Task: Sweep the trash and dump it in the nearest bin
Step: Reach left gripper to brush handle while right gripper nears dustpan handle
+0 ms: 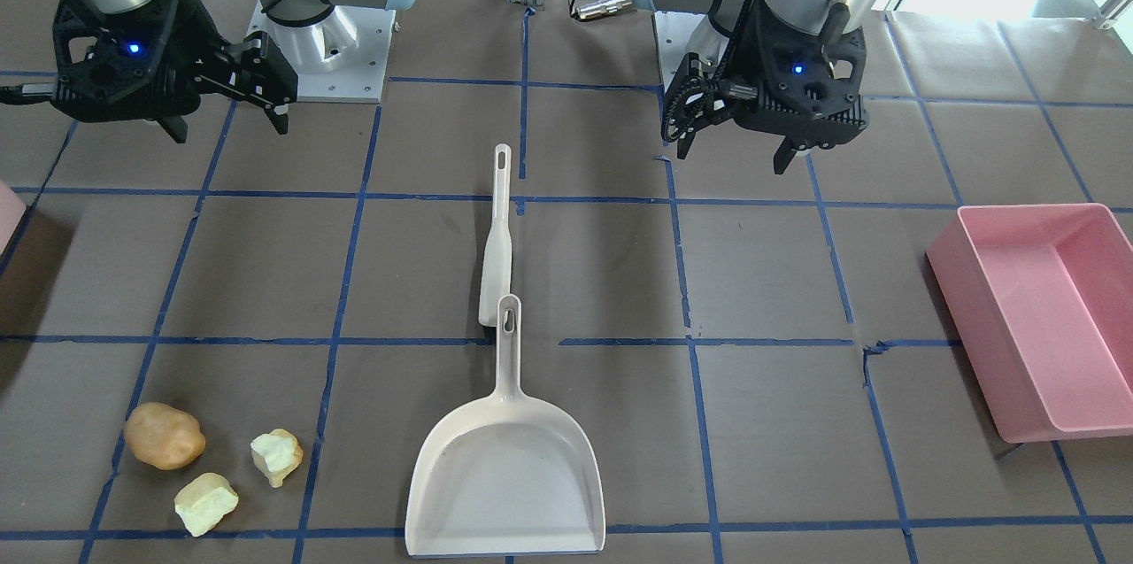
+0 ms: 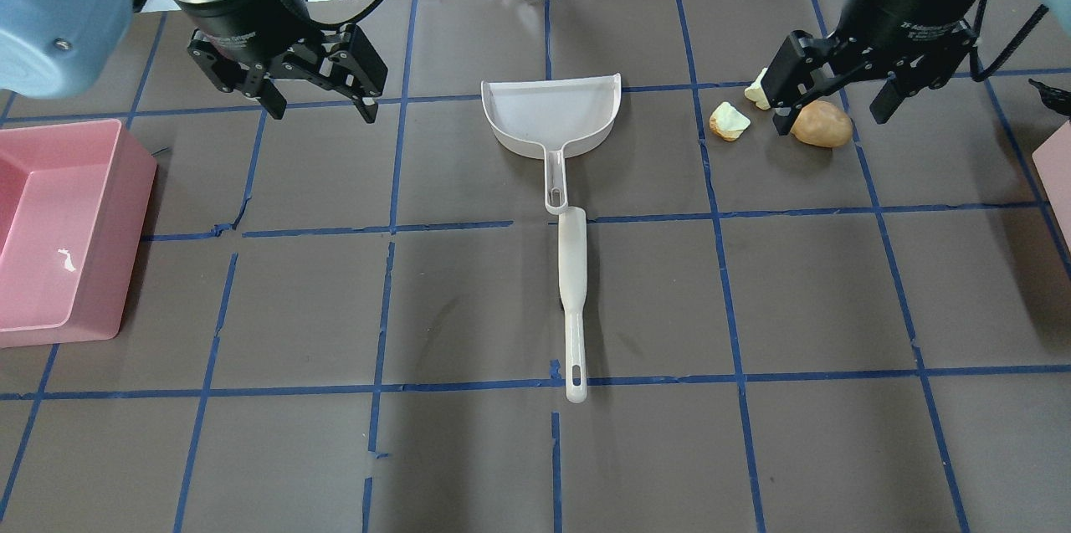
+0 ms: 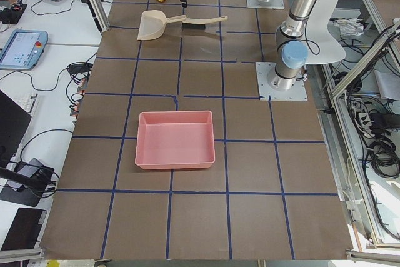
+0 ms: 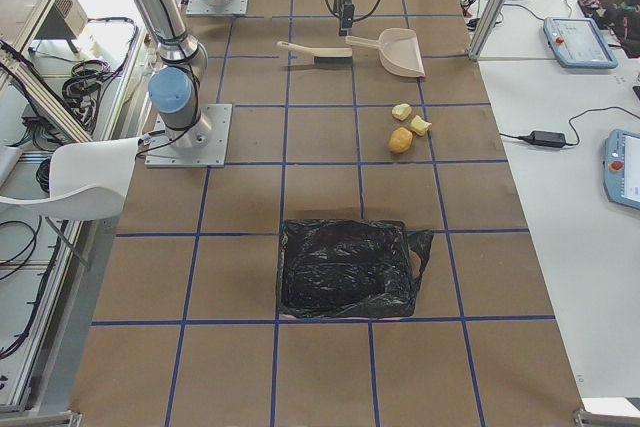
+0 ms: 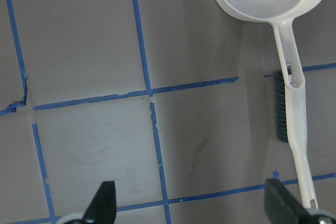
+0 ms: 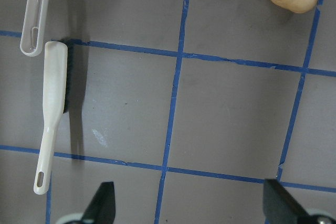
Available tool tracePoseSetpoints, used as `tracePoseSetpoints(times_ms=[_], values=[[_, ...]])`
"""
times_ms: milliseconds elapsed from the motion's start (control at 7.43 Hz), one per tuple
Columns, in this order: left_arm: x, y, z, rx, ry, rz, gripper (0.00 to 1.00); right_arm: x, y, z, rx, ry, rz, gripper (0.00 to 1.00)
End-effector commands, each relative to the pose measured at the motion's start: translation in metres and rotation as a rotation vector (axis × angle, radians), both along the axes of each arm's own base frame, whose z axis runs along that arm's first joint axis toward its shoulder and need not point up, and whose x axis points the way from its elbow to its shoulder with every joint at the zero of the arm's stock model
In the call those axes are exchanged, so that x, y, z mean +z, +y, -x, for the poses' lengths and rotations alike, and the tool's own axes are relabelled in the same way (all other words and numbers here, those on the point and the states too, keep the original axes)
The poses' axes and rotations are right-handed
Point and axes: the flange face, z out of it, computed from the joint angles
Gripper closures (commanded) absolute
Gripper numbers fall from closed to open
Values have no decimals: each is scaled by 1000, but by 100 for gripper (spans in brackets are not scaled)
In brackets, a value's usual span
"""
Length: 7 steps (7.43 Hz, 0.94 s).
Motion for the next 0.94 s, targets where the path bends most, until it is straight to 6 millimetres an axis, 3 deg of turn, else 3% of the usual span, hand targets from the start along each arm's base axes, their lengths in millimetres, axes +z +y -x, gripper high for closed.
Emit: tracePoseSetpoints(times_ms=[0,135,269,404,673,808], values=[[-49,28,57,-29,-21,-122,0,-5,-1,-4,-19,-3,1,0],[-78,48,83,-30,-37,-171,0,-10,-10,-6,-46,-7,14,0],[-106,64,106,-57,-44,-186,0,-25,-29,-16,-29,9,41,0],[-132,83,132,-41,-24,-195,0,-31,-36,-32,-25,2,65,0],[-192,116,182,-101,-32,-191,0,-66,-69,-57,-12,2,96,0],[-222,124,199,-111,-31,-169,0,-84,-91,-64,-41,-10,119,0]])
